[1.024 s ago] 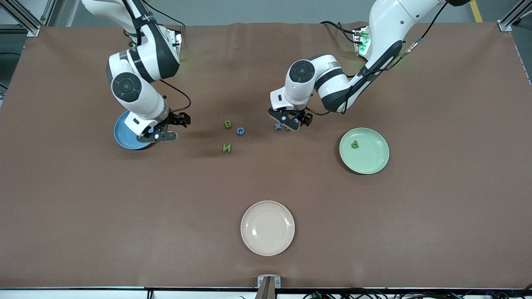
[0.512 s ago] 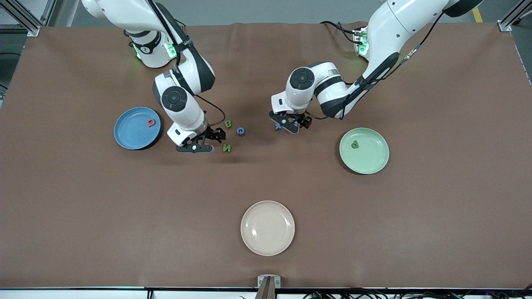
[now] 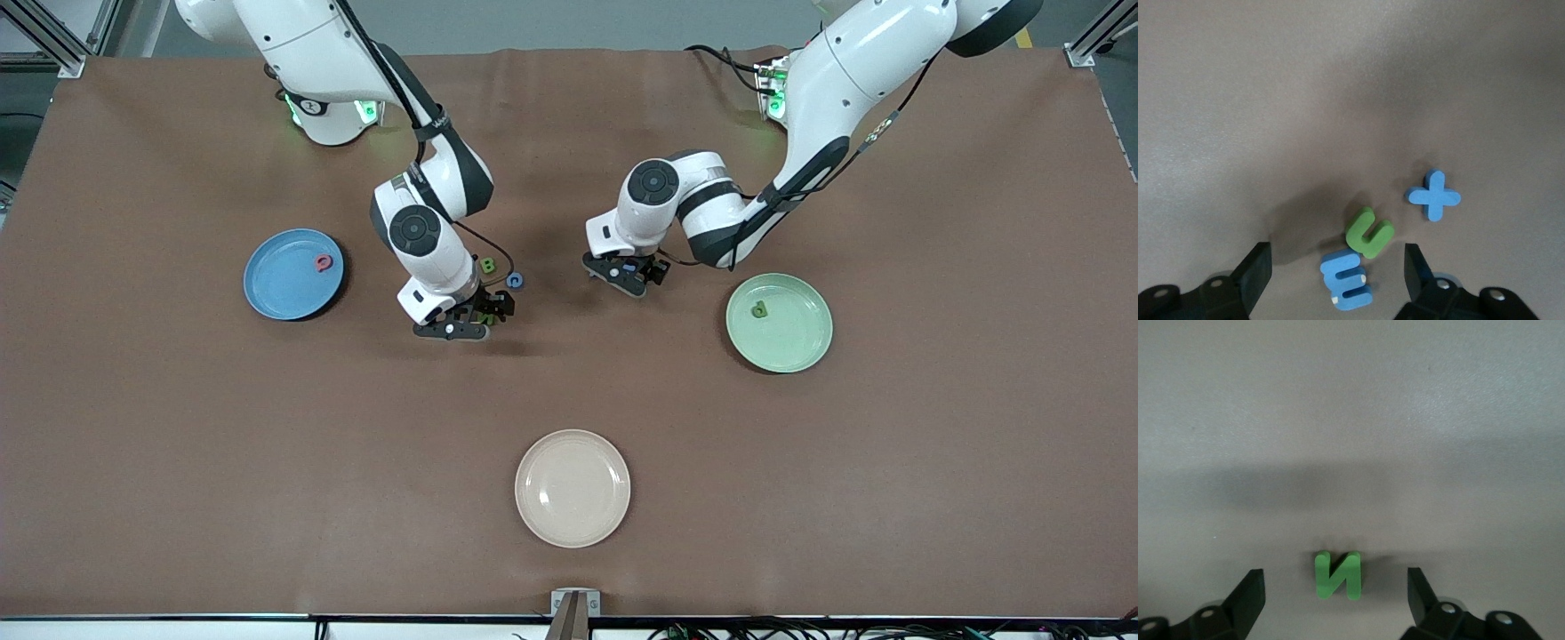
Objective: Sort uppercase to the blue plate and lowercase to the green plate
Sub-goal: 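Carry the N to the blue plate while the left gripper carries the E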
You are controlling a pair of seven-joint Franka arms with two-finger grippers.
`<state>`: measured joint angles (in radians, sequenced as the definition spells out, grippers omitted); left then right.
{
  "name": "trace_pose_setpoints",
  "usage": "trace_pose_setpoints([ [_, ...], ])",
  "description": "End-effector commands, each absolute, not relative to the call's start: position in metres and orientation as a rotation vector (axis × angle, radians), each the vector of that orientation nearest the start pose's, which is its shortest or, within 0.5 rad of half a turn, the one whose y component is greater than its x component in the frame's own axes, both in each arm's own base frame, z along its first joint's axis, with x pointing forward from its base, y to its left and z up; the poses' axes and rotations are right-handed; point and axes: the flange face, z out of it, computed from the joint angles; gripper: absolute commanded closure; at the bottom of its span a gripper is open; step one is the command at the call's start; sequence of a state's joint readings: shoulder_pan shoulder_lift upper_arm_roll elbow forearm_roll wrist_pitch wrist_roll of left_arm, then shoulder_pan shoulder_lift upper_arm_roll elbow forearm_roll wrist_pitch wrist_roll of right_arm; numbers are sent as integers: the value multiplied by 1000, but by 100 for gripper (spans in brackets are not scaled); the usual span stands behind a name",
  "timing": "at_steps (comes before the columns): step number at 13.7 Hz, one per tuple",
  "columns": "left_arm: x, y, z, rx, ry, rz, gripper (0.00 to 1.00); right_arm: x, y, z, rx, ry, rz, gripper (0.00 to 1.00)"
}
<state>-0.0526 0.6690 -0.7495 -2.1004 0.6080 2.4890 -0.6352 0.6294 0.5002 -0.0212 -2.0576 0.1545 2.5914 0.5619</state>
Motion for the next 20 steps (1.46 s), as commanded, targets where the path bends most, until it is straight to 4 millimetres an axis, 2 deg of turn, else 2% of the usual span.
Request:
trace_pose_setpoints([
  [1,385,-419,172,-3073,876,80,21,495,341,180,-3049,163,-1,13],
  [5,376,-418,166,-3066,848,109,36,490,344,171,-3057,152,11,23],
  [9,368,-417,164,-3052,866,121,36,483,345,165,-3068,140,30,33],
  [11,366,-414,162,-3047,861,132,44,483,344,164,-3069,142,31,48],
  [13,366,-412,160,-3046,858,137,51,483,344,165,-3068,140,29,69],
  [15,365,-410,159,-3043,860,142,61,483,342,164,-3073,137,40,82],
  [18,366,-409,159,-3045,855,142,73,486,332,173,-3096,137,95,95],
  [20,368,-408,161,-3044,858,134,75,493,318,200,-3138,80,133,97],
])
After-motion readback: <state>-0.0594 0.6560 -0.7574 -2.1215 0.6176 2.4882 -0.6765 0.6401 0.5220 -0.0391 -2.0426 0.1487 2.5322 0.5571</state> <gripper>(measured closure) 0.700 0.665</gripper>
